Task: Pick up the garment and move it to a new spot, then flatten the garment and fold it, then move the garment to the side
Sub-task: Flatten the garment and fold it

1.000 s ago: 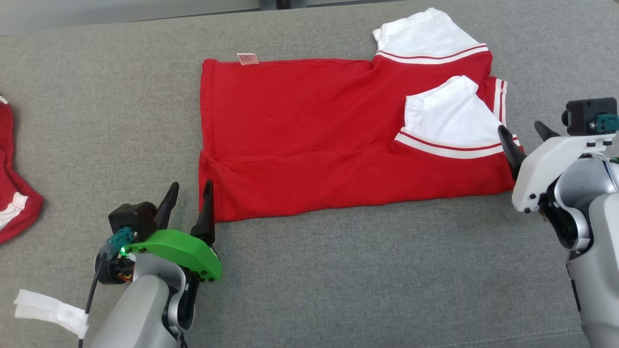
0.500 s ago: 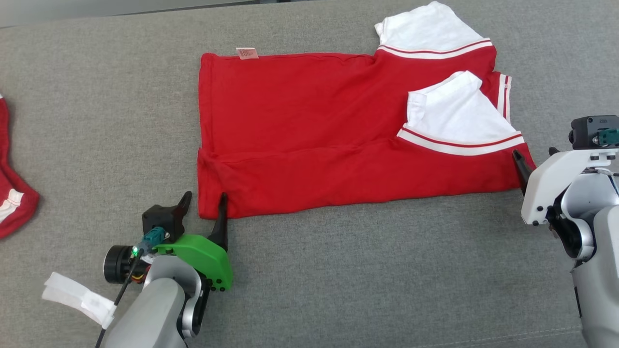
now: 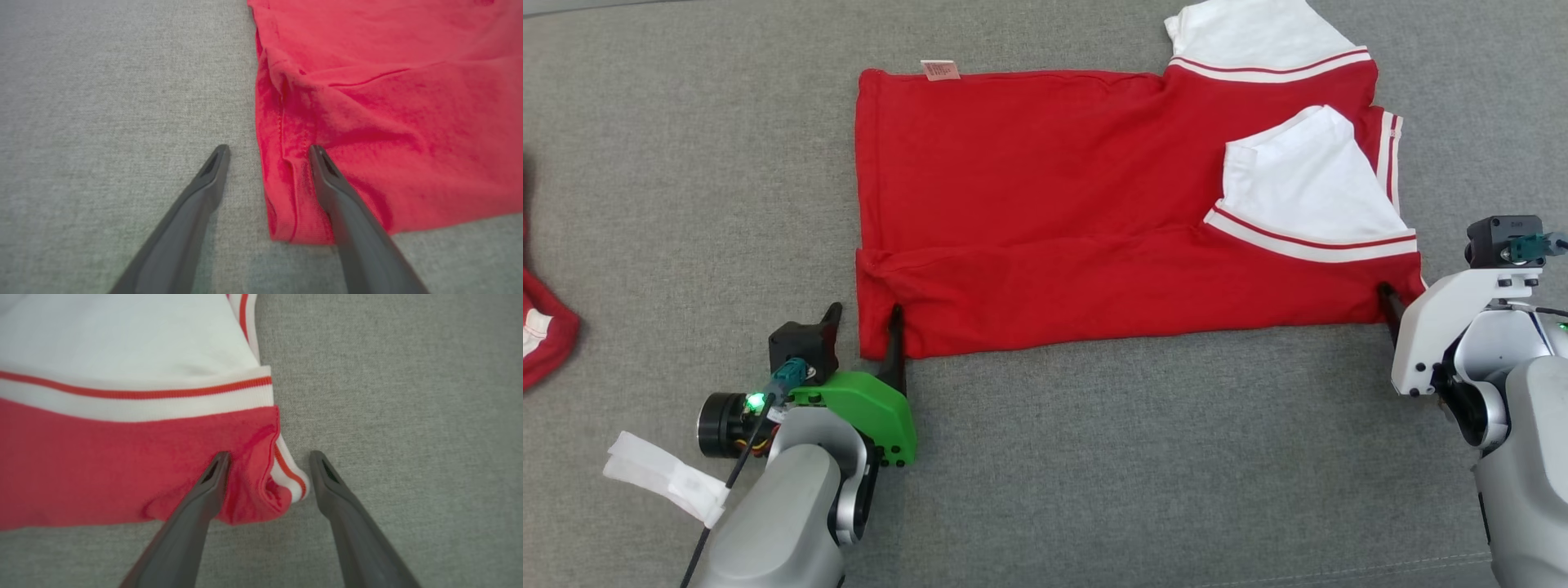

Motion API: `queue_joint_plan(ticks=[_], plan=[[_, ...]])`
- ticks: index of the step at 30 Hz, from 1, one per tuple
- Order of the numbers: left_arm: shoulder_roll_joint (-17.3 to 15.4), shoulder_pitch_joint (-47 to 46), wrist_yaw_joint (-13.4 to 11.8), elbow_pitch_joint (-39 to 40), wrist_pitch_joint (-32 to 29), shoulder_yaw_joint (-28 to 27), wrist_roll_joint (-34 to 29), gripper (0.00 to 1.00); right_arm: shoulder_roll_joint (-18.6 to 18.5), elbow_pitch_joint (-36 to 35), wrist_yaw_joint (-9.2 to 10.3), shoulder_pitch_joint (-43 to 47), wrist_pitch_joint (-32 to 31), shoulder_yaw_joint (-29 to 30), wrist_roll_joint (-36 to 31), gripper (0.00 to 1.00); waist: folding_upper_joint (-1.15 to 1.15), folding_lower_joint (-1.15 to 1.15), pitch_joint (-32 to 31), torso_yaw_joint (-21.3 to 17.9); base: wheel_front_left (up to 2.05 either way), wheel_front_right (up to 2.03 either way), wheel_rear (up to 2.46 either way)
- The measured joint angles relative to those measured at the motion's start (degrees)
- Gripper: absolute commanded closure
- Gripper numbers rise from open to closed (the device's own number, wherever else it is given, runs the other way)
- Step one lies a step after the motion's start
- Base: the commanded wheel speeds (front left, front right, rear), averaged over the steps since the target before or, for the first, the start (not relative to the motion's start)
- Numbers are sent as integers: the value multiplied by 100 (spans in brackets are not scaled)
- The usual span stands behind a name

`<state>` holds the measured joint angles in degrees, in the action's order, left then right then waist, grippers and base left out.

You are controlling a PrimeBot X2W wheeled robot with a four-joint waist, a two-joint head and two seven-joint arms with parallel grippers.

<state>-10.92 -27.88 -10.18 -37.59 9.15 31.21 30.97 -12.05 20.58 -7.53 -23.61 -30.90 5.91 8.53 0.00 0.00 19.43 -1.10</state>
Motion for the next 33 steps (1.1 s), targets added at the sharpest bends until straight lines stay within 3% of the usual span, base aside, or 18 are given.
queue_joint_plan(ticks=[2,3,4,5,13,19,31,32,33], plan=[[4,-9,77,-69,-70,31,26,0,24,31,0,11,2,-12,15,0,0,0,-5,-12,0,0,0],[7,-13,110,-86,-94,31,44,45,29,43,0,18,-1,-37,48,13,0,0,-9,-16,0,0,0],[11,-20,142,-105,-102,30,79,76,30,48,3,34,-1,-52,69,78,0,0,-16,-19,0,0,0],[16,-23,170,-136,-107,31,91,100,22,43,3,54,12,-74,85,100,0,0,-25,-21,0,0,0],[121,145,359,-253,-148,5,365,100,14,21,-3,299,227,-113,255,100,0,0,-251,17,0,0,0],[36,718,446,-10,-100,-81,563,100,45,-374,-3,759,266,10,407,100,0,0,-582,67,0,0,0],[-263,1973,-89,1328,-434,-82,750,100,130,-1359,-3,1896,-278,264,569,100,0,0,-1015,129,0,0,0],[-283,2025,-125,1438,-460,-82,771,62,149,-1381,-3,1931,-280,267,568,65,0,0,-1004,127,0,0,0],[-314,2057,-155,1524,-492,-71,766,0,172,-1391,-3,1951,-280,275,565,8,0,0,-995,125,0,0,0]])
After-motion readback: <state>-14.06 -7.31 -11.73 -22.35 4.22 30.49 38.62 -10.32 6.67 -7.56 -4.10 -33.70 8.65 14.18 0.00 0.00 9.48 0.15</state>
